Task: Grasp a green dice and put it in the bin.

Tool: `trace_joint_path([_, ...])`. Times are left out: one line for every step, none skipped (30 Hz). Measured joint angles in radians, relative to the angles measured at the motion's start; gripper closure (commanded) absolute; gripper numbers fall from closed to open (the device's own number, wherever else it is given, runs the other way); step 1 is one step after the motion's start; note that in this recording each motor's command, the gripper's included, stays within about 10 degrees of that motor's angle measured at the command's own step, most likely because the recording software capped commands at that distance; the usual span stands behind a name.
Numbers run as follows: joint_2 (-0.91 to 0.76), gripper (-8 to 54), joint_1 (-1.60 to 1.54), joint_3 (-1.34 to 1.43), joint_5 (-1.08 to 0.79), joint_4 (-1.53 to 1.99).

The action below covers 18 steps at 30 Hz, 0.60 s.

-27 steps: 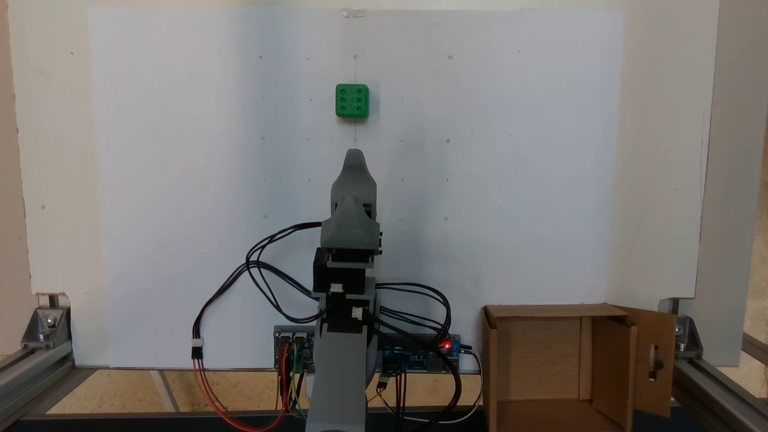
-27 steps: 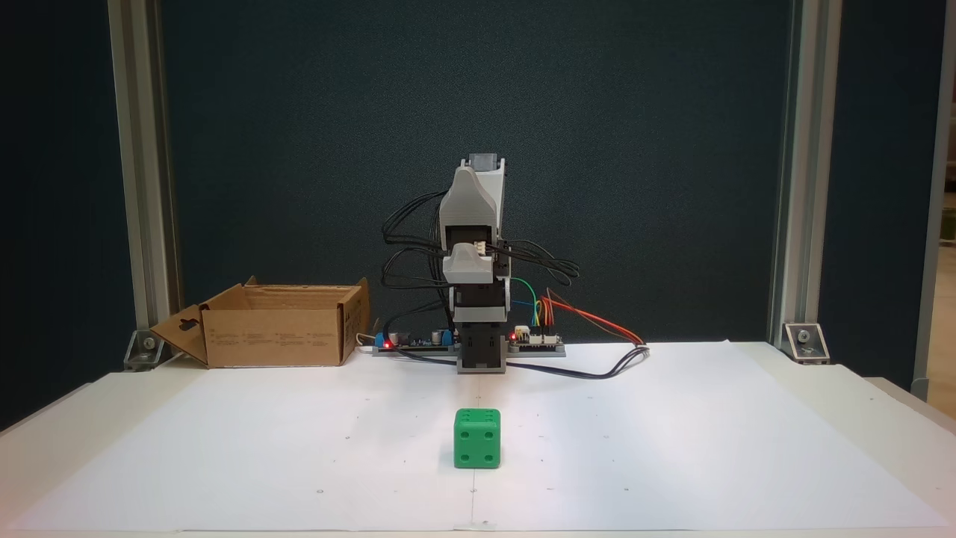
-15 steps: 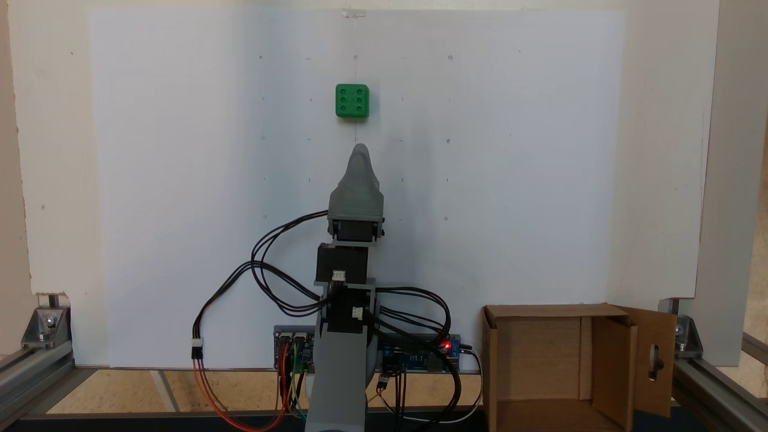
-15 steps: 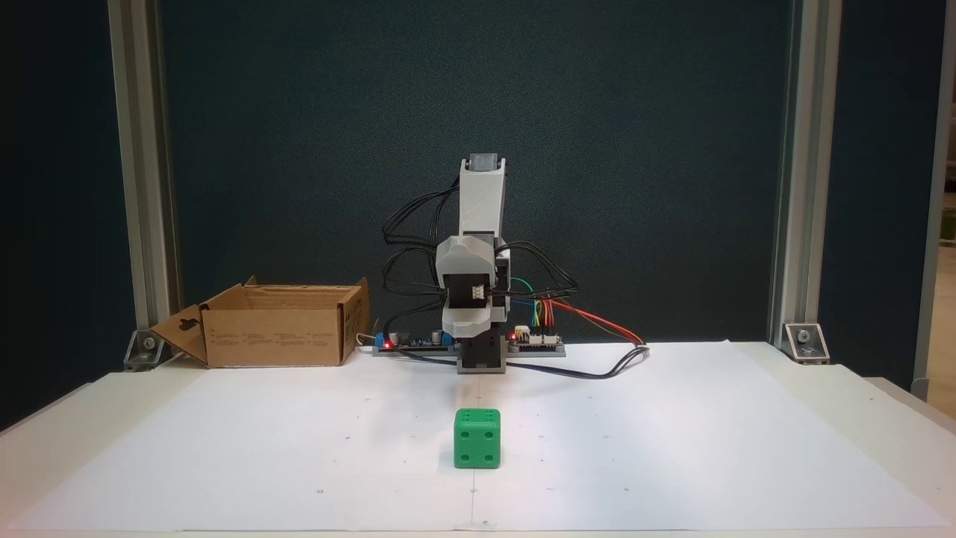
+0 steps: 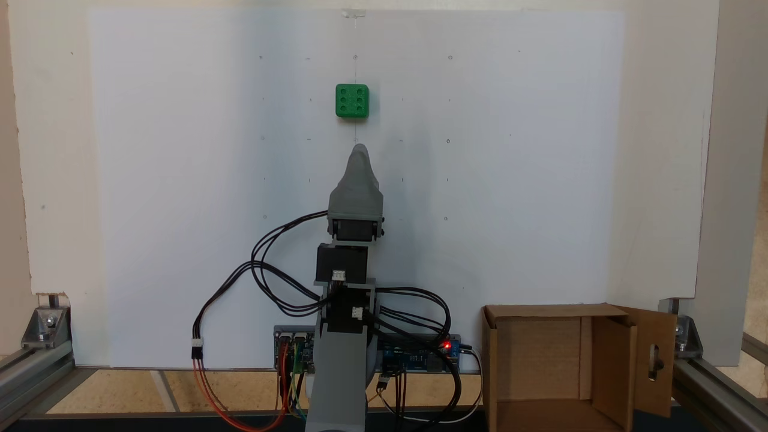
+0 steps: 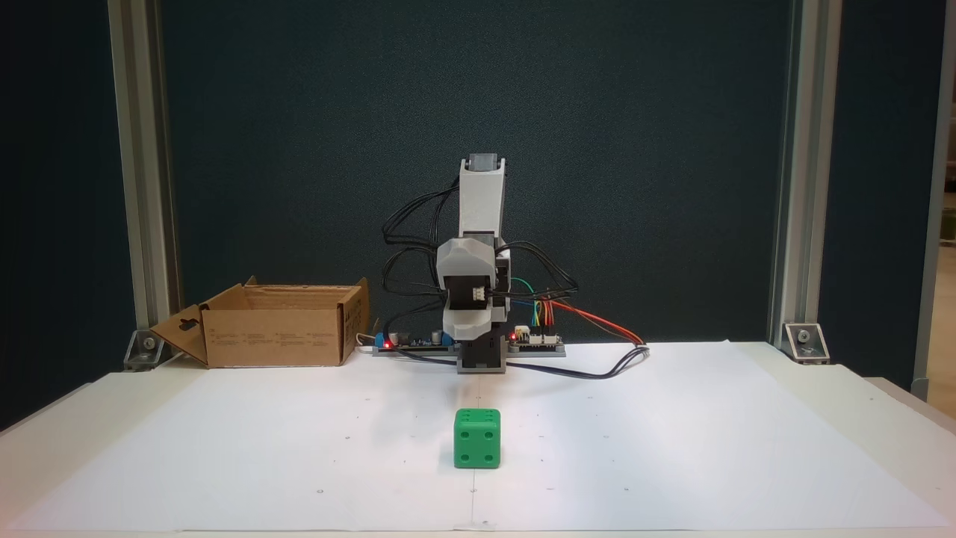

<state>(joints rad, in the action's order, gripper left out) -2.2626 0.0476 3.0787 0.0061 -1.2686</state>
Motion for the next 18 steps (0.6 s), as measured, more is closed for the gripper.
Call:
trace_joint_path([0.000,1.1,0.000,0.000,0.000,0.000])
trace_joint_path([0.000,1.1,0.000,0.000,0.000,0.005])
trace_joint_path([0.000,1.0,0.000,0.000,0.000,0.018])
trace_joint_path([0.000,1.0,0.000,0.000,0.000,0.037])
trace_joint_path([0.000,1.0,-0.002,0.000,0.000,0.051])
trace_joint_path([0.000,1.1,-0.002,0.000,0.002,0.052])
trace_joint_path([0.000,1.2,-0.002,0.000,0.000,0.052])
trace_joint_path([0.000,1.6,-0.002,0.000,0.000,0.052])
trace_joint_path([0.000,1.7,-0.002,0.000,0.002,0.052])
trace_joint_path([0.000,1.8,-0.002,0.000,0.000,0.052])
trace_joint_path([0.000,2.4,-0.002,0.000,0.000,0.052])
trace_joint_path([0.000,2.8,-0.002,0.000,0.000,0.052])
trace_joint_path([0.000,3.3,-0.002,0.000,0.000,0.052])
trace_joint_path([0.000,3.3,-0.002,-0.008,0.002,0.060])
trace_joint_path([0.000,3.3,-0.002,-0.023,0.000,0.081])
trace_joint_path([0.000,3.3,-0.002,-0.041,0.002,0.123])
trace_joint_path([0.000,3.3,-0.002,-0.058,0.002,0.172])
trace_joint_path([0.000,3.3,-0.002,-0.066,0.000,0.233])
